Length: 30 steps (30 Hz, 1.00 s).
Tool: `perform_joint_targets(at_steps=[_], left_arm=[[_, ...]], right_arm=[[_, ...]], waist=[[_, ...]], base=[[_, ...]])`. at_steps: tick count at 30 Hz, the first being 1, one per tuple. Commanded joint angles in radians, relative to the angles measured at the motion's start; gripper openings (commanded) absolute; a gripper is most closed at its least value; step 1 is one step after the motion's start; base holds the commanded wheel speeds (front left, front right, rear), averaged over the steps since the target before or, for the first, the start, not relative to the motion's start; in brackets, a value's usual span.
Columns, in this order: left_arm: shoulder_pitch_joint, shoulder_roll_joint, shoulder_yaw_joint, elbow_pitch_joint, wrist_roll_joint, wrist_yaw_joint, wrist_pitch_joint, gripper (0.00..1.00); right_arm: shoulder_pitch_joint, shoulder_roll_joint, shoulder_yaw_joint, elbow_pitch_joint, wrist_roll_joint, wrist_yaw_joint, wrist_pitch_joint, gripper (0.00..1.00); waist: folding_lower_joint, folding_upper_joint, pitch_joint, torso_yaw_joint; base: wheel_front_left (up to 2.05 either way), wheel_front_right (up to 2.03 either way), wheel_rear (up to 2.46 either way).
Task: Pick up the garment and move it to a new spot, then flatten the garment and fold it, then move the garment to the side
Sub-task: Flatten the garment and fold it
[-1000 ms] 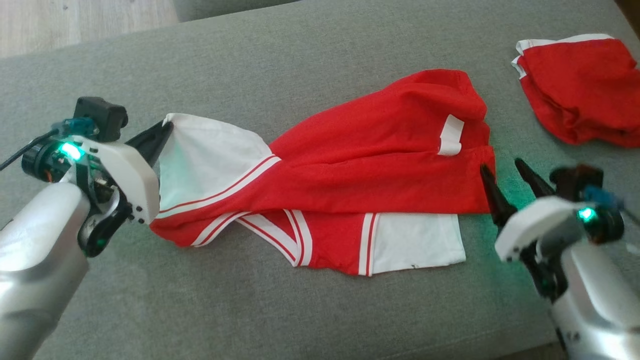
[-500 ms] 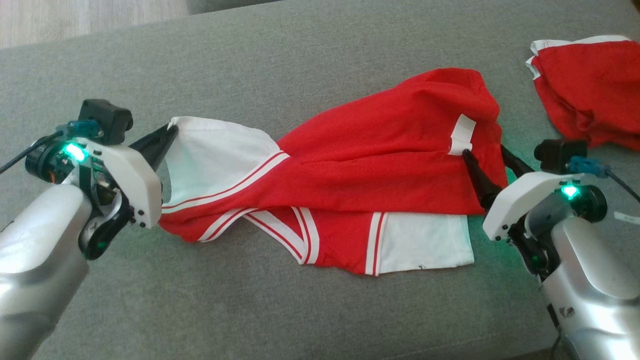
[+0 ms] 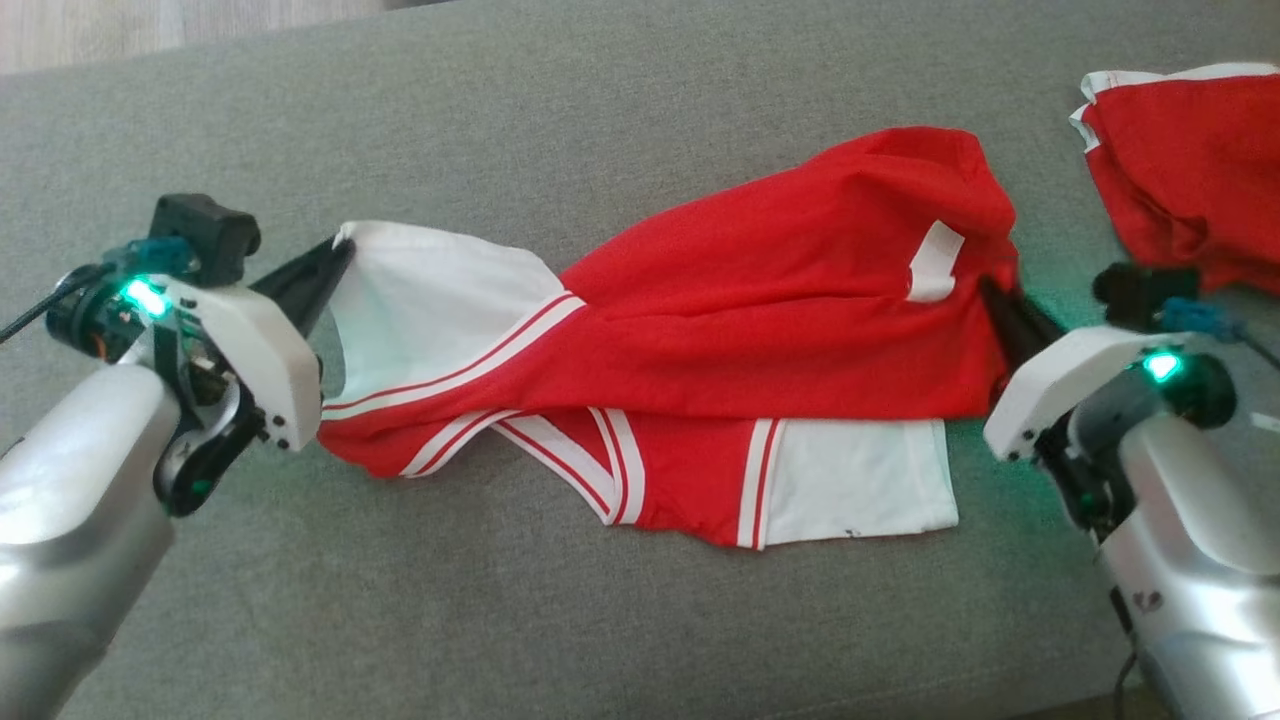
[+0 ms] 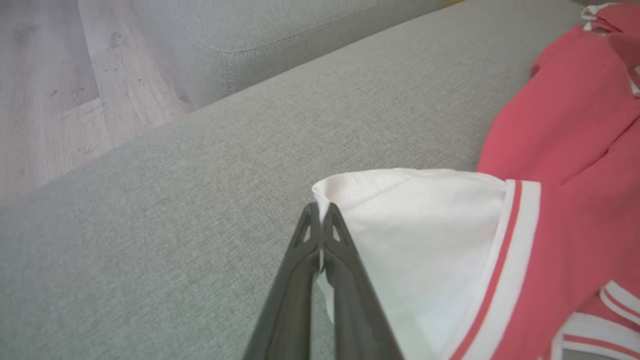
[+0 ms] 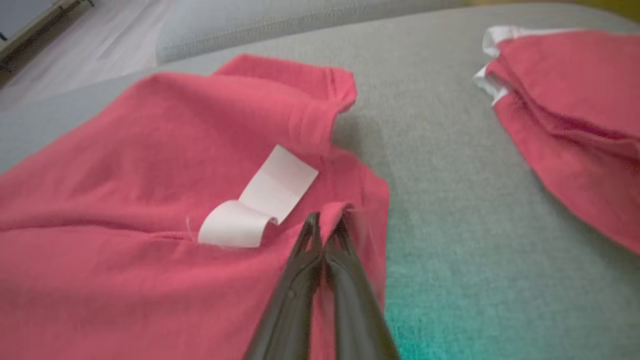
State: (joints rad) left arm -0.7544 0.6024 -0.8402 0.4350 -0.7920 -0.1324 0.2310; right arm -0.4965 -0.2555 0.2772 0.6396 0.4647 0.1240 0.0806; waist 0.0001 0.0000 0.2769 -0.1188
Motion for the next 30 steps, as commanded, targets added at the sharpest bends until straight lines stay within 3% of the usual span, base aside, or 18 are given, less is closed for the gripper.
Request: perform_joint_targets(at_steps=[1,7,16,20,30], left_arm=[[-0.070,0.054,0.049,-0.027,0.008,0.002,-0.027,0.00],[-0.112,0.061,0.083,-0.066,0.074,0.024,-0.187,0.00],[-0.154,0.093,0.131,-0.168,0.173,0.082,-0.398,0.00],[-0.167,0.111,0.138,-0.230,0.198,0.092,-0.423,0.00],[-0.285,0.185,0.178,-0.349,0.228,0.091,-0.368,0.00]], right_arm=[[-0.034,-0.019,0.006,-0.037,-0.007,0.007,-0.033,0.00],[-0.064,-0.100,-0.021,-0.145,0.052,0.007,-0.140,0.00],[-0.123,-0.288,-0.049,-0.406,0.109,0.007,-0.152,0.00],[-0.143,-0.348,-0.064,-0.490,0.111,0.007,-0.133,0.00],[-0.222,-0.403,-0.087,-0.574,0.084,0.007,-0.055,0.00]], waist=[[-0.0001,0.0000,0.003,0.000],[-0.0001,0.0000,-0.001,-0.004],[-0.0001,0.0000,-0.107,-0.014],[-0.0001,0.0000,-0.179,-0.005],[-0.0001,0.0000,-0.279,0.011]], base=[[0.00,0.00,0.00],[0.00,0.00,0.00],[0.00,0.00,0.00],[0.00,0.00,0.00],[0.00,0.00,0.00]])
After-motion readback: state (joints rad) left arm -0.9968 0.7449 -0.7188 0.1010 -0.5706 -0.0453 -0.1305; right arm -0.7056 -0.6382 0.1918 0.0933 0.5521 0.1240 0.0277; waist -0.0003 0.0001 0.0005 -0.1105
